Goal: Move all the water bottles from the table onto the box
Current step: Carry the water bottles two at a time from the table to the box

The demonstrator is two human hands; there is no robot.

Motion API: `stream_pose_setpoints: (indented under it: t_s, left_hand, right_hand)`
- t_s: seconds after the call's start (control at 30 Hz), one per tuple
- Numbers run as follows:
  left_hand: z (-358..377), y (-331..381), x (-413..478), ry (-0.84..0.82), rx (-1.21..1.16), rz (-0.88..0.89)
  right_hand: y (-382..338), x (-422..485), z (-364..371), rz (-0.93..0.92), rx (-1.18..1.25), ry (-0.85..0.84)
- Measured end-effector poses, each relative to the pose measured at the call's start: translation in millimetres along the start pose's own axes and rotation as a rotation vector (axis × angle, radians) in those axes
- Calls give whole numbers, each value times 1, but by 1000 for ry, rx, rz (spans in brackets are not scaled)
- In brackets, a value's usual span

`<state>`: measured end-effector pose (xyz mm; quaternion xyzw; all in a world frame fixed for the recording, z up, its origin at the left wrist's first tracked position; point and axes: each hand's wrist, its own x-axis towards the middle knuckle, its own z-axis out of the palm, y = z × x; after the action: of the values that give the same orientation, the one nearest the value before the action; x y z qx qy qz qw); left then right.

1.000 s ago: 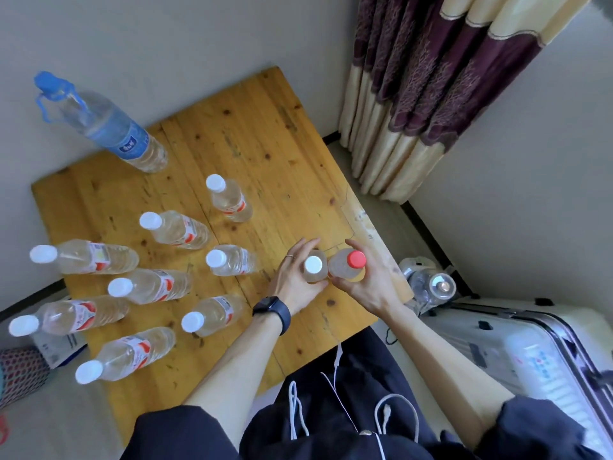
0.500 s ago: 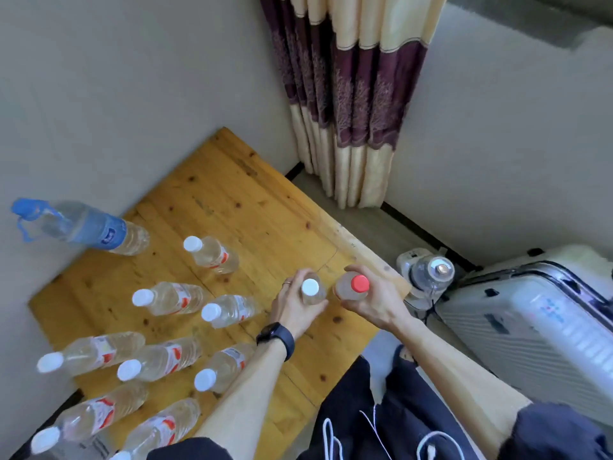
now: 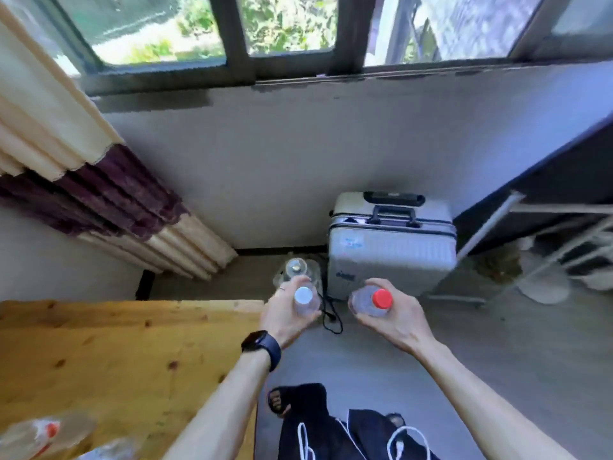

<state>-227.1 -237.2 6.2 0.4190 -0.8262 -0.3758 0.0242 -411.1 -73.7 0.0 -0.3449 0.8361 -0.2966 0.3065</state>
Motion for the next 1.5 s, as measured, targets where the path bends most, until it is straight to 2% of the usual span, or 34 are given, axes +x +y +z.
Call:
stream_pose_setpoints:
  t_s: [0.3,0.47,0.7,0.93,1.13,1.3,1.5]
  left_hand:
    - [138,231,22,-261,39,398]
    - [210,363,18,-435,78,648]
    - [320,534,12,-631,167,916]
    - [426,689,-4,-819,227,1197]
    - [519,815,-27,-923,320,1355]
    - [595,911,-67,-1003,326,1437]
    - [704,1004,-128,-1043,359,1491]
  right_hand:
    - [133,-104,-171,193,244,561]
    - [198,-163,-260,336,264,714]
    - [279,-229,-358,500,284,1042]
    - [348,-286,-470,669,258,1271]
    - [401,-331,-554,779,248,1462]
    - [448,-381,-611,895,231,1600]
    - [536,-453,-679,925,251,1661]
